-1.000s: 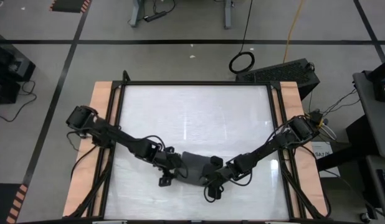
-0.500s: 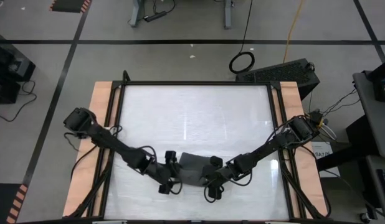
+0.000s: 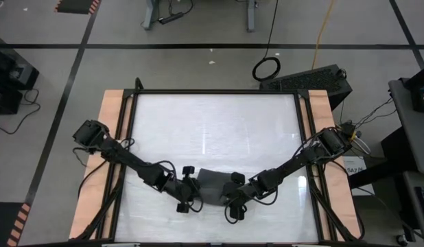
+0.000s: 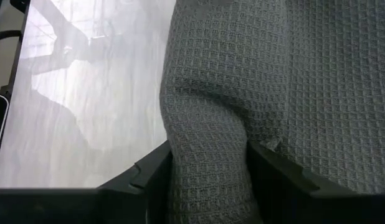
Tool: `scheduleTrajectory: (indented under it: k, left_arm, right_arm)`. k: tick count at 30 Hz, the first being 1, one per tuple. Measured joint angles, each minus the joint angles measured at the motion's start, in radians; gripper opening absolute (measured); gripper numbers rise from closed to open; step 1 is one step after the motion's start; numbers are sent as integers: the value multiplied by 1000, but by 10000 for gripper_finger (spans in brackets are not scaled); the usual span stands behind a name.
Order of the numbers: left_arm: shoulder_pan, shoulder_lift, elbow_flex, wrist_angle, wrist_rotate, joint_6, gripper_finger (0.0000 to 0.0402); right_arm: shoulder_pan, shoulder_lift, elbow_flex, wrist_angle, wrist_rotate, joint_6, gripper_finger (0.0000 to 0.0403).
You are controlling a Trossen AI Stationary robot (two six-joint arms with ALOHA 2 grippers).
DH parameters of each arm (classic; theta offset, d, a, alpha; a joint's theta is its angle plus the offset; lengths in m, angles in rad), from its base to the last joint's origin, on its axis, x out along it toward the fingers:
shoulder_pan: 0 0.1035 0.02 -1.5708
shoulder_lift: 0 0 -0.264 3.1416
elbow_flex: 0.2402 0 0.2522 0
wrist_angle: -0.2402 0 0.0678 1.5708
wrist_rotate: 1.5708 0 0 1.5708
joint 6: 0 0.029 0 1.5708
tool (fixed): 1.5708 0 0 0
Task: Roll towel into tight, uniform cylinder
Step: Roll the gray towel
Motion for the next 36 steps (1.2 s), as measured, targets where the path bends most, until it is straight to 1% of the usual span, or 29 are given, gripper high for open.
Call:
scheduleTrajectory:
  k: [5,7,11,15,19,22,24,26,28,32,34,36]
  left_arm:
    - [27,0,0,1,64,-50,30]
    - [44,0,0,1,103,-60,14]
    - [70,0,0,3,148,-103,31]
    - [93,0,0,4,191,-144,33]
    - [114,0,-1,21,252,-157,20]
    - [130,0,-1,38,294,-172,18]
    - [147,0,-1,36,321,-192,20]
    - [163,0,-1,35,357,-209,20]
    - [177,0,-1,33,378,-218,21]
    - [209,11,-1,31,406,-229,22]
    - [226,23,-1,40,434,-234,22]
    - [237,30,-1,22,463,-236,22]
  right_arm:
    - [0,-1,0,0,0,4,183]
    - [0,-12,0,-8,-1,12,183]
    - [0,-73,-3,-60,-3,9,186]
    - [18,-168,-3,-183,4,-24,208]
    - [62,-243,-3,-275,87,-17,247]
    - [102,-270,-2,-249,187,15,269]
    - [130,-271,-1,-226,248,54,273]
    - [149,-255,0,-198,289,110,267]
    - [164,-226,0,-190,306,151,254]
    - [172,-167,-1,-153,349,169,236]
    - [172,-149,-1,-148,371,167,238]
    - [172,-143,-1,-150,406,166,250]
